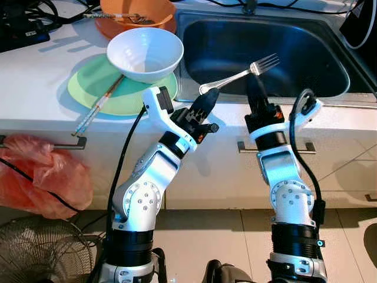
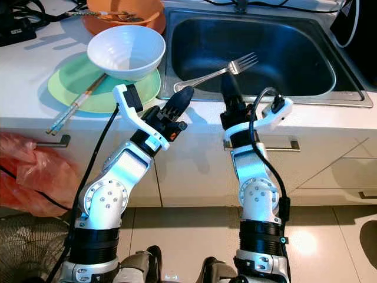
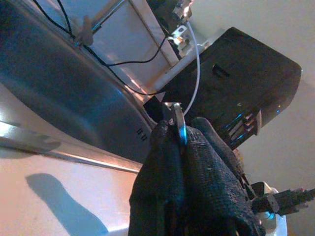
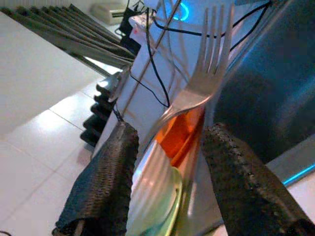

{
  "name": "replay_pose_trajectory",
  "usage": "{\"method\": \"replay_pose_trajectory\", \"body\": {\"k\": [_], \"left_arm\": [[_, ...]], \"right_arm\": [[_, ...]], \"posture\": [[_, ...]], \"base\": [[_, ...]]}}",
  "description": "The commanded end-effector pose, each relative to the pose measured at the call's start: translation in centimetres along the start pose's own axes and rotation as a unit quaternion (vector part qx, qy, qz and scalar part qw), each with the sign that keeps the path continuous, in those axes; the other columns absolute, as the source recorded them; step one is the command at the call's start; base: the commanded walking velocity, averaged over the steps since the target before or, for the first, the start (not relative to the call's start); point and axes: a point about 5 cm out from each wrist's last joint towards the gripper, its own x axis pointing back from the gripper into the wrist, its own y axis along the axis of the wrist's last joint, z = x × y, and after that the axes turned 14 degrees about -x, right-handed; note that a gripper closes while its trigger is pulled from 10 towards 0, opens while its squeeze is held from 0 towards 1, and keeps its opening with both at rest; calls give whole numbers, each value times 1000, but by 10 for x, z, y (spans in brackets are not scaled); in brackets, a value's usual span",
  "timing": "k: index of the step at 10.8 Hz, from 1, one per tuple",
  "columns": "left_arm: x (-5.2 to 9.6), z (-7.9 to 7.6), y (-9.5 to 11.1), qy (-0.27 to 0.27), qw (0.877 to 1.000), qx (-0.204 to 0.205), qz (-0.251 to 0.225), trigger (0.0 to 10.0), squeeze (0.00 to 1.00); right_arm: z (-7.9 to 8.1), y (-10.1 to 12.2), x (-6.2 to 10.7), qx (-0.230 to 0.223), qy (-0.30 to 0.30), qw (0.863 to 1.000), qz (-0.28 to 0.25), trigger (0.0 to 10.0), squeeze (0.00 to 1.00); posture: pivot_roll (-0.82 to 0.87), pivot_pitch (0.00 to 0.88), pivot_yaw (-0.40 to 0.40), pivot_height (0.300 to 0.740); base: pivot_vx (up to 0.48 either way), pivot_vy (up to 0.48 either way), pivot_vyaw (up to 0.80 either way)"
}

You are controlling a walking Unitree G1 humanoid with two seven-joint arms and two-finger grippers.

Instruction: Kitchen organization

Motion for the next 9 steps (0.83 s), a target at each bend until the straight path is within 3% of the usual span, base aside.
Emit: {"method": "replay_pose_trajectory", "body": {"k": [1, 9], "left_arm": [[-2, -11, -1, -23, 1000, 14, -7, 10000, 0], [-1, -14, -4, -37, 999, 21, 3, 10000, 0]], "right_arm": [[3, -5, -4, -42, 9, 999, -5, 10000, 0], [9, -11, -11, -94, 43, 995, 15, 10000, 0]], "posture": [[129, 162, -56, 740], [129, 166, -54, 740]], "base": [[0, 0, 0], [0, 0, 0]]}}
